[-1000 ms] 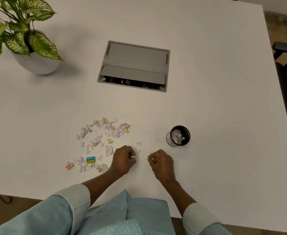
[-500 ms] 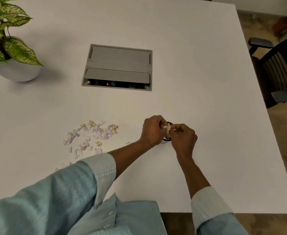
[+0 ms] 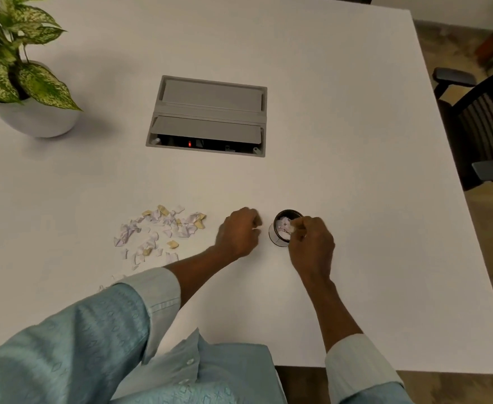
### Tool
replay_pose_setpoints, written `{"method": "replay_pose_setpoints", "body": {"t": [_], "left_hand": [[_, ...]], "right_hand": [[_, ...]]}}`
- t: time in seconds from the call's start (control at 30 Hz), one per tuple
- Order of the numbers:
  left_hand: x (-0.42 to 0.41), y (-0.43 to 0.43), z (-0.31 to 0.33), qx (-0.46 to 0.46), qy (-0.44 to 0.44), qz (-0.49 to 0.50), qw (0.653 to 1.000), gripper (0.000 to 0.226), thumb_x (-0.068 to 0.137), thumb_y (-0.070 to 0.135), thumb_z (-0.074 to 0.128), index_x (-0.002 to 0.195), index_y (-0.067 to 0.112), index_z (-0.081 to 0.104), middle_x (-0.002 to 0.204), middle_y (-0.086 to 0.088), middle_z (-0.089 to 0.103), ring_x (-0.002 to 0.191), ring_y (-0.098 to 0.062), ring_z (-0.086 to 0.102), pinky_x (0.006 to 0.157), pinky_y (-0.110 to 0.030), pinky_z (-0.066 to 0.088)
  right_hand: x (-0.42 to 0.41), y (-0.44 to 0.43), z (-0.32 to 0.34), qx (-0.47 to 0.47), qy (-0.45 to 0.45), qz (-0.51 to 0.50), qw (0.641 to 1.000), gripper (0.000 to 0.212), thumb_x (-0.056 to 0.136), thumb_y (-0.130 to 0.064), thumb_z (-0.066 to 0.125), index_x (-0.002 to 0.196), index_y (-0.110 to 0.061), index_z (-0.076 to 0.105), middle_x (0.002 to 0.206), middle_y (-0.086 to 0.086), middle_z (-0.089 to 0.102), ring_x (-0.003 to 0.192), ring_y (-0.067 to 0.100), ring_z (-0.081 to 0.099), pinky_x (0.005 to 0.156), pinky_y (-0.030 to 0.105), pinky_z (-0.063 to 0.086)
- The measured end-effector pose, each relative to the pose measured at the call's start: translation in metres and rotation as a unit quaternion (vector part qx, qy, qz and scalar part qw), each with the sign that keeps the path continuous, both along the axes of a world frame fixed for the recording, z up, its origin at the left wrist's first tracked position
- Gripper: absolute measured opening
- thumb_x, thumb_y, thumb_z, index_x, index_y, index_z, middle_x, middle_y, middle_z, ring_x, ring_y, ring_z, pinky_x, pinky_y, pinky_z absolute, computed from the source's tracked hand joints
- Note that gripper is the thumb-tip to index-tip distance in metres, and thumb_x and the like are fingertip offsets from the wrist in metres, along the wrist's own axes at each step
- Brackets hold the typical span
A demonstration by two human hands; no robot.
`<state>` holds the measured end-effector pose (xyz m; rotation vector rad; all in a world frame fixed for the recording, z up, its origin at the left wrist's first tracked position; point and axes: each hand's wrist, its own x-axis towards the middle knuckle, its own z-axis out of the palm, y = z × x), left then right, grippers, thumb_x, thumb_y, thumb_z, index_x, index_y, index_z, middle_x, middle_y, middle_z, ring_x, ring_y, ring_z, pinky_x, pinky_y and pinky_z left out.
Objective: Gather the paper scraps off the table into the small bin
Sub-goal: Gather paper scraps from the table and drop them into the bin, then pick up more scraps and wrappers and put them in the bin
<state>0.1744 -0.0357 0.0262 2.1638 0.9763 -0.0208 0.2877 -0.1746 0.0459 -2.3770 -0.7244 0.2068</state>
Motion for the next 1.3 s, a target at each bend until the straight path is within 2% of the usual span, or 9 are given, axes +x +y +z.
{"method": "replay_pose_setpoints", "body": {"t": [0.2,0.43,0.5,0.6,0.7,0.83,0.97,1.17,1.3], "left_hand": [[-0.076,0.034,-0.032,0.045,0.134,-0.076,0.987,0.032,0.088,0.010,0.068,0.118,0.019,0.062,0.120,0.000,0.061,0.113,-0.024,0.059,0.087,-0.040,0.054],[-0.119,0.032,-0.054,0.083,0.172,-0.105,0.976,0.049,0.083,0.014,0.076,0.128,0.015,0.056,0.130,-0.005,0.053,0.124,-0.026,0.048,0.079,-0.037,0.055],[-0.133,0.025,-0.063,0.102,0.194,-0.130,0.967,0.068,0.082,0.022,0.081,0.141,0.012,0.048,0.151,-0.011,0.042,0.138,-0.032,0.042,0.097,-0.042,0.055],[-0.158,0.011,-0.080,0.114,0.209,-0.180,0.954,0.099,0.085,0.027,0.081,0.160,0.008,0.020,0.172,-0.016,-0.004,0.160,-0.034,0.003,0.125,-0.046,0.028],[-0.170,0.006,-0.088,0.105,0.190,-0.170,0.961,0.109,0.088,0.026,0.079,0.164,0.013,0.002,0.168,-0.006,-0.026,0.156,-0.024,-0.020,0.129,-0.042,0.012],[-0.169,0.007,-0.088,0.102,0.186,-0.170,0.962,0.108,0.087,0.020,0.079,0.164,0.012,0.004,0.168,-0.007,-0.025,0.158,-0.025,-0.018,0.130,-0.044,0.015],[-0.168,0.005,-0.088,0.114,0.198,-0.177,0.957,0.108,0.088,0.020,0.078,0.163,0.009,0.001,0.169,-0.012,-0.023,0.159,-0.028,-0.015,0.130,-0.045,0.014],[-0.162,0.002,-0.087,0.117,0.212,-0.171,0.955,0.108,0.086,0.015,0.079,0.163,0.007,0.003,0.170,-0.015,-0.019,0.159,-0.030,-0.014,0.129,-0.046,0.015],[-0.158,0.002,-0.084,0.117,0.223,-0.174,0.952,0.109,0.085,0.017,0.081,0.162,0.006,0.005,0.170,-0.018,-0.016,0.159,-0.033,-0.010,0.129,-0.048,0.018]], "right_hand": [[-0.055,0.000,-0.031,-0.009,0.089,0.125,0.988,0.017,0.086,-0.005,0.069,0.094,-0.019,0.072,0.095,-0.004,0.068,0.074,0.011,0.064,0.074,0.030,0.057],[-0.088,-0.001,-0.081,-0.155,0.149,0.223,0.951,0.030,0.090,-0.020,0.072,0.119,-0.021,0.064,0.114,0.000,0.061,0.098,0.016,0.065,0.088,0.036,0.057],[-0.090,0.002,-0.089,-0.190,0.123,0.261,0.938,0.042,0.091,-0.021,0.071,0.131,-0.020,0.057,0.125,0.003,0.057,0.114,0.020,0.058,0.094,0.036,0.053],[-0.090,0.012,-0.093,-0.214,0.066,0.316,0.922,0.055,0.091,-0.020,0.071,0.141,-0.017,0.048,0.134,0.004,0.049,0.127,0.022,0.047,0.097,0.035,0.052],[-0.089,0.029,-0.090,-0.219,0.027,0.355,0.908,0.066,0.091,-0.020,0.073,0.149,-0.018,0.041,0.143,0.002,0.044,0.133,0.021,0.042,0.095,0.034,0.055],[-0.092,0.049,-0.089,-0.250,-0.009,0.413,0.876,0.069,0.095,-0.013,0.066,0.156,-0.018,0.032,0.156,0.004,0.035,0.141,0.023,0.035,0.095,0.037,0.056],[-0.100,0.057,-0.090,-0.260,-0.033,0.437,0.860,0.050,0.097,-0.002,0.056,0.145,-0.014,0.046,0.153,0.010,0.037,0.138,0.028,0.040,0.086,0.039,0.057],[-0.111,0.049,-0.081,-0.283,-0.095,0.453,0.840,0.016,0.079,0.007,0.070,0.086,-0.008,0.067,0.101,0.009,0.063,0.097,0.027,0.062,0.054,0.030,0.038],[-0.107,0.036,-0.090,-0.291,-0.077,0.439,0.846,0.026,0.088,0.010,0.047,0.100,-0.007,0.064,0.111,0.008,0.059,0.107,0.026,0.054,0.067,0.033,0.043]]}}
